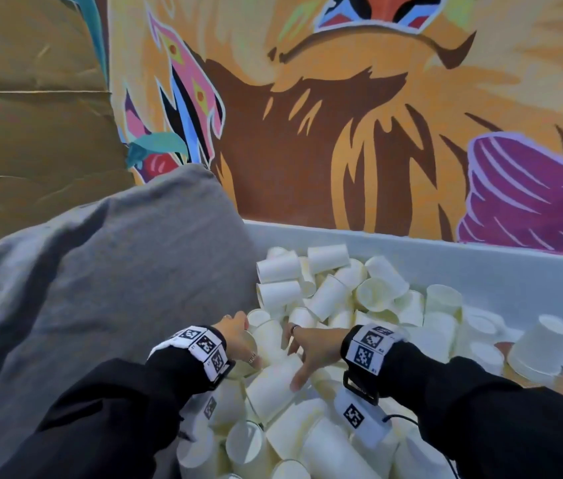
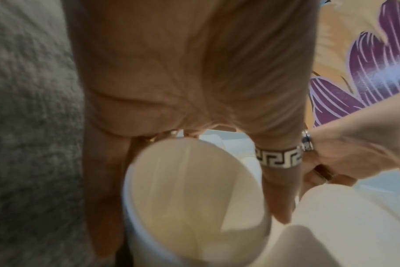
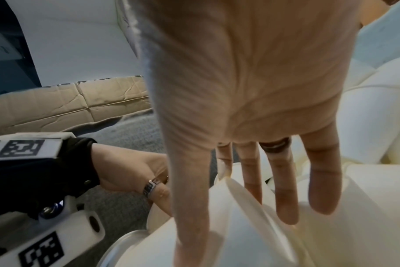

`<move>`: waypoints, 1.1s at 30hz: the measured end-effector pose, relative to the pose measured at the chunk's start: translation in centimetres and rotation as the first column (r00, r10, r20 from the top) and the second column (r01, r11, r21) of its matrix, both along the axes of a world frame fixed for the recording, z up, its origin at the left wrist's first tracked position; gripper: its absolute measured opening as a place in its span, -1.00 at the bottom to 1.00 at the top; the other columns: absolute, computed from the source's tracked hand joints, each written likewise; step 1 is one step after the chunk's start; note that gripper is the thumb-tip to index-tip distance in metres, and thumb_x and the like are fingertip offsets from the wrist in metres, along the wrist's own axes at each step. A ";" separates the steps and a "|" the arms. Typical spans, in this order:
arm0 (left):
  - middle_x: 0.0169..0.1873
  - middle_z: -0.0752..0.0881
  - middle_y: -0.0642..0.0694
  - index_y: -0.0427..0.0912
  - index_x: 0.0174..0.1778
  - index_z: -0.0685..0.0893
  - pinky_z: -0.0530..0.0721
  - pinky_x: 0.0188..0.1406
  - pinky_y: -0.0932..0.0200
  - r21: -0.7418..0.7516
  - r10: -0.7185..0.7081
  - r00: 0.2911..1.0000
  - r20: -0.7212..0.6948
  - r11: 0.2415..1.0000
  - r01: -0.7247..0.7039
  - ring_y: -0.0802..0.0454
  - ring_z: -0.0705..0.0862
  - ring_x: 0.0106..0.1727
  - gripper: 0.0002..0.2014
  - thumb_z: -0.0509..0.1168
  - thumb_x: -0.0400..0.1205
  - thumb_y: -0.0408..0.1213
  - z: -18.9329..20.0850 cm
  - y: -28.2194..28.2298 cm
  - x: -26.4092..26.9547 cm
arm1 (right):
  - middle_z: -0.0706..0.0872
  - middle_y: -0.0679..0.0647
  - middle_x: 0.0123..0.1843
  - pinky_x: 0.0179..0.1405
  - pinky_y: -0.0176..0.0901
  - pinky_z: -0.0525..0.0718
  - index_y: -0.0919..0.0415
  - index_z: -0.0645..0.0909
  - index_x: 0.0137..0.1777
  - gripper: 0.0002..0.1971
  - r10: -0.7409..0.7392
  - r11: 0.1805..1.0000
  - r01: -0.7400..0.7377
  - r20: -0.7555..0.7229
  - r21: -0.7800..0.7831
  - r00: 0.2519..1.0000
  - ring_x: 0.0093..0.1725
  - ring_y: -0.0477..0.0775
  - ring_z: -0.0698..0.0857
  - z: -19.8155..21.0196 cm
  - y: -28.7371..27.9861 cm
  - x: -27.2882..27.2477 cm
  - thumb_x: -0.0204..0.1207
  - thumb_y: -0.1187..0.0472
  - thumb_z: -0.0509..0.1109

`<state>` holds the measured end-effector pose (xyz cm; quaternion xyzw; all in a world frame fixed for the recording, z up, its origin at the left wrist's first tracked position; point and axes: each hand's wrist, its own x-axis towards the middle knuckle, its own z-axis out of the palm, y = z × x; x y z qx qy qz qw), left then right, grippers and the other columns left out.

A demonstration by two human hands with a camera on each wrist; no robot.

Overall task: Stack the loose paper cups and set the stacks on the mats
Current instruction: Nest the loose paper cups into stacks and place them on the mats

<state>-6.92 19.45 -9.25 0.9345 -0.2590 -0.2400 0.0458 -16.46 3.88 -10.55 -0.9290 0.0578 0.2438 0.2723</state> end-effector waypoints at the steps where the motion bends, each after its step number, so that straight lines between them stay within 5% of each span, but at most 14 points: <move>1: 0.36 0.39 -0.19 -0.13 0.43 0.30 0.55 0.23 0.03 0.004 -0.002 1.000 0.006 1.000 0.002 -0.17 0.51 0.34 -0.20 0.54 0.38 0.02 -0.1 0.0 0.1 | 0.50 0.05 0.39 0.15 -0.11 0.54 0.04 0.26 0.29 -0.32 0.001 1.000 -0.001 0.001 0.001 1.000 0.14 0.06 0.56 -0.3 0.1 0.0 0.31 0.02 0.62; 7: 0.32 0.45 -0.18 -0.12 0.37 0.38 0.54 0.14 0.08 -0.062 0.006 0.997 0.075 0.998 -0.001 -0.12 0.51 0.30 -0.39 0.45 0.45 -0.07 1.4 0.4 1.3 | 0.48 -0.04 0.18 -0.01 -0.18 0.52 0.07 0.29 0.32 -0.33 0.000 1.000 -0.001 0.024 0.022 1.000 0.02 0.02 0.53 -0.5 0.2 -0.1 0.34 0.03 0.60; 11: 0.30 0.49 -0.21 -0.13 0.31 0.44 0.52 0.07 0.11 -0.260 0.093 0.992 0.080 0.963 -0.069 -0.13 0.51 0.29 -0.48 0.44 0.48 -0.15 3.6 0.9 2.3 | 0.45 -0.08 0.15 -0.14 -0.31 0.58 0.03 0.31 0.20 -0.43 -0.061 0.982 0.051 0.054 0.183 0.997 -0.11 -0.07 0.56 0.5 -0.8 -0.5 0.35 0.14 0.60; 13: 0.28 0.52 -0.24 -0.15 0.30 0.47 0.50 0.04 0.12 -0.392 0.141 0.987 0.073 0.914 -0.102 -0.16 0.52 0.27 -0.52 0.44 0.50 -0.18 4.7 1.1 2.7 | 0.46 -0.10 0.04 -0.19 -0.32 0.60 0.05 0.34 0.18 -0.48 -0.124 0.958 0.100 0.073 0.269 0.990 -0.18 -0.10 0.55 1.5 -1.8 -0.8 0.36 0.19 0.59; 15: 0.25 0.53 -0.25 -0.14 0.29 0.48 0.50 -0.06 0.14 -0.517 0.189 0.980 0.060 0.846 -0.132 -0.18 0.53 0.23 -0.57 0.40 0.53 -0.17 5.7 1.3 3.3 | 0.45 -0.03 0.12 -0.06 -0.16 0.71 0.06 0.39 0.16 -0.49 -0.196 0.917 0.141 0.114 0.373 0.974 -0.12 -0.01 0.58 2.5 -3.0 -0.9 0.34 0.22 0.61; 19: 0.19 0.54 -0.20 -0.09 0.27 0.49 0.62 -0.37 0.12 -0.752 0.260 0.961 -0.089 0.615 -0.236 -0.21 0.60 0.13 -0.68 0.30 0.61 -0.15 6.8 1.8 4.1 | 0.43 0.07 0.18 0.01 -0.07 0.74 0.03 0.38 0.06 -0.55 -0.397 0.813 0.216 0.242 0.541 0.885 0.02 0.06 0.62 4.3 -5.5 -0.8 0.35 0.26 0.60; 25: 0.16 0.57 -0.24 -0.16 0.32 0.52 0.70 -0.04 -0.17 -0.818 0.144 0.915 -0.376 0.412 -0.401 -0.18 0.61 0.06 -0.69 0.23 0.67 -0.17 7.6 0.9 3.6 | 0.48 0.19 0.22 0.11 0.12 0.73 0.09 0.36 0.17 -0.53 -0.609 0.637 0.248 0.279 0.730 0.743 0.15 0.21 0.64 6.4 -6.2 0.0 0.40 0.36 0.53; 30: 0.19 0.59 -0.18 -0.07 0.32 0.50 0.72 -0.02 -0.10 -0.802 -0.020 0.855 -0.518 0.358 -0.477 -0.14 0.63 0.15 -0.68 0.20 0.68 -0.06 8.1 -0.1 2.7 | 0.45 0.29 0.35 0.07 0.06 0.76 0.13 0.35 0.20 -0.54 -0.618 0.569 0.188 0.265 0.801 0.740 0.21 0.27 0.66 7.3 -4.4 1.4 0.42 0.38 0.50; 33: 0.13 0.60 -0.11 0.01 0.33 0.46 0.74 -0.01 -0.07 -0.811 -0.091 0.858 -0.506 0.388 -0.438 -0.08 0.66 0.08 -0.67 0.26 0.65 -0.08 8.0 -0.4 2.5 | 0.47 0.27 0.32 0.07 0.05 0.76 0.15 0.34 0.23 -0.51 -0.605 0.592 0.170 0.296 0.787 0.739 0.23 0.27 0.65 7.5 -3.0 2.4 0.42 0.35 0.51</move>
